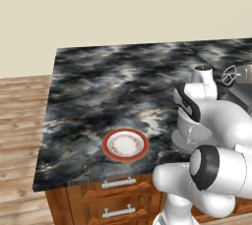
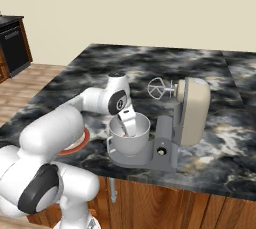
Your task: Add butter and sugar cubes to the stand mixer bowl and then turn on the stand mixer to begin making frosting.
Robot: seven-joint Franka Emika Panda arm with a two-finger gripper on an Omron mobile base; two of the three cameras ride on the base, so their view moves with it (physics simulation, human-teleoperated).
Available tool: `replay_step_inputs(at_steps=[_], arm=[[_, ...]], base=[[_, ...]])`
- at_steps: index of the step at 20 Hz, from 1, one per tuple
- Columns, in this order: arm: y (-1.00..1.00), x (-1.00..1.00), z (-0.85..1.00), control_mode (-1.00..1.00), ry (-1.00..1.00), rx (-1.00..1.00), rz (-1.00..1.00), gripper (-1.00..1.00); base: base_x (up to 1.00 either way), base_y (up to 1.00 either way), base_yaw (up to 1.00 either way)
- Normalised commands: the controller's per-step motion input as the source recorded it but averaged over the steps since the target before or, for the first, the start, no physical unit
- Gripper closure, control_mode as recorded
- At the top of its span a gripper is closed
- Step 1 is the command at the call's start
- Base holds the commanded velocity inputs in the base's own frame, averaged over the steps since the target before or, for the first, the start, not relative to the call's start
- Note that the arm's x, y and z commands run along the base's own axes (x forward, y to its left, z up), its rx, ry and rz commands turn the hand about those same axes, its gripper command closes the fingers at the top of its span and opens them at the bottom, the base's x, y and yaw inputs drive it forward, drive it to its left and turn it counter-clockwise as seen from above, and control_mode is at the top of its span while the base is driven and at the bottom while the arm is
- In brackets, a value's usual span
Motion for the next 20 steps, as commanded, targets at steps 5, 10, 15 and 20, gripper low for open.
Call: replay_step_inputs(at_steps=[5, 10, 15, 20], arm=[[0.0, 0.03, -0.1, -1.0, 0.01, 0.0, 0.0, -1.0], [-0.01, -0.23, 0.2, -1.0, -0.07, 0.0, 0.0, -1.0], [0.0, -0.59, 0.76, -1.0, -0.16, 0.0, 0.05, -1.0], [0.0, -0.73, 0.47, -1.0, -0.15, 0.0, 0.16, -1.0]], base=[[0.0, 0.0, 0.0], [0.0, 0.0, 0.0], [0.0, 0.0, 0.0], [0.0, 0.0, 0.0]])
